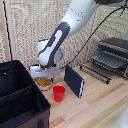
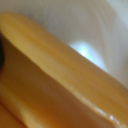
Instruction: Gently stretch your hand towards the oven tray's handle, obtaining a firm grip, and draw it cautiously out of the oven. Transition your grip to the hot dog bowl, gingerly seizing the edge, and elevate it from the surface. Hover the bowl over the tray, delicately lower it, and temper your grip, establishing the bowl's equilibrium.
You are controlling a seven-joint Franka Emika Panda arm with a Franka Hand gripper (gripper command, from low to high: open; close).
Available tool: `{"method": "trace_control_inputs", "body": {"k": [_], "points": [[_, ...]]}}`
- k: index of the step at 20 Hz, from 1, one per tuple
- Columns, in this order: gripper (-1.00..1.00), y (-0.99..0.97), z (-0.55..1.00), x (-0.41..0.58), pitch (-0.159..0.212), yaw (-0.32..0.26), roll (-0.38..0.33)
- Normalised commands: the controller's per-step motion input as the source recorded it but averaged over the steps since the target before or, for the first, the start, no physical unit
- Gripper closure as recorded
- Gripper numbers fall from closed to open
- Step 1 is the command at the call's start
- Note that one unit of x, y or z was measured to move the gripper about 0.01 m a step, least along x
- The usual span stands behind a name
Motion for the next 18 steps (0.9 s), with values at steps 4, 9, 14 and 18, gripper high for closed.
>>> {"method": "trace_control_inputs", "body": {"k": [4,9,14,18], "points": [[1.00,0.03,0.00,-0.081,-0.018,0.063,-0.002],[1.00,0.15,-0.05,-0.026,-0.014,-0.020,-0.010],[1.00,0.21,-0.04,-0.082,-0.001,-0.056,-0.013],[1.00,0.16,-0.03,-0.066,-0.016,-0.084,-0.003]]}}
